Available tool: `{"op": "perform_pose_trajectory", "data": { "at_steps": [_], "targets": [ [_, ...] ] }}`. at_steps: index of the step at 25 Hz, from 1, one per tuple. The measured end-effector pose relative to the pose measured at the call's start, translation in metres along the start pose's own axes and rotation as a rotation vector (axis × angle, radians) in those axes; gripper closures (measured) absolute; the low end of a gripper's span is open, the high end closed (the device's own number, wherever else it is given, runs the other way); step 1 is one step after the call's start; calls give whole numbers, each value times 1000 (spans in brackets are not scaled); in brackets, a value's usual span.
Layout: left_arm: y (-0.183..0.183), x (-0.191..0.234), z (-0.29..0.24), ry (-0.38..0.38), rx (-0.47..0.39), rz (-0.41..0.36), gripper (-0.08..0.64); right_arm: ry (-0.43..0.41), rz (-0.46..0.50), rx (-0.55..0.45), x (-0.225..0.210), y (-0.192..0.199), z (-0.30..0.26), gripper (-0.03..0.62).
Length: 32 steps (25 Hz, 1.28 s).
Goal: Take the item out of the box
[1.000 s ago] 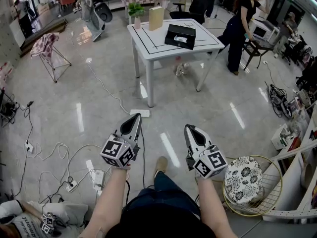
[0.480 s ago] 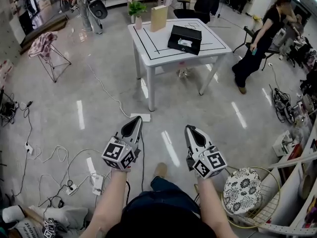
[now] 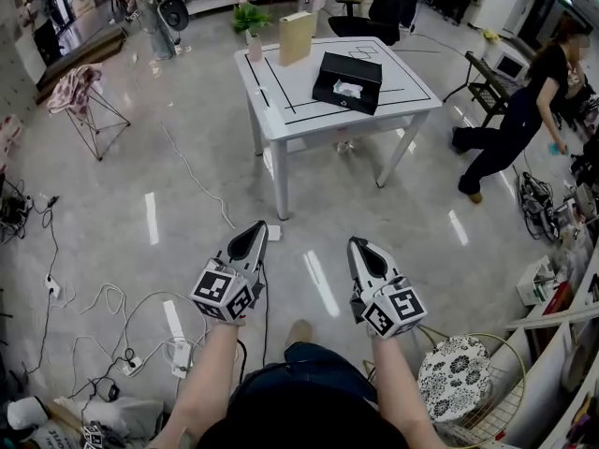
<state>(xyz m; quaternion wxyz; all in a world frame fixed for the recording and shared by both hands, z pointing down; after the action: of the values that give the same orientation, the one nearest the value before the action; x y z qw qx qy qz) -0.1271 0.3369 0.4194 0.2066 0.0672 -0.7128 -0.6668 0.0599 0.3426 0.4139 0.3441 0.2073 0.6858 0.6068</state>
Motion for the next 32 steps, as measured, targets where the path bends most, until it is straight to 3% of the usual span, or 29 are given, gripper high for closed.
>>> {"op": "perform_pose_trajectory", "data": {
  "at_steps": [14,32],
  "targets": [
    [5,11,-71,0,5,3,558,20,-29,-25,-69,-5,-24,589],
    [6,16,-96,-11,29,4,558,18,-66,-31,-93,-4,-37,589]
  ]
}}
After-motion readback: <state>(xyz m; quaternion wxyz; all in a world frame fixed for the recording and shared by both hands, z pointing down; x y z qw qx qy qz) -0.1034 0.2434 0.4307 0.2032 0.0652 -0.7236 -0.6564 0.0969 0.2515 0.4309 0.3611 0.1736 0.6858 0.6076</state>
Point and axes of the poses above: the fingertips, and each gripper's own axes: z backward along the fingers, x to its left, y out of its underside, the point moved 1 cm from there along z, backward along the fingers, and after that the axes turned 4 degrees about -y, right-handed, at the moved point
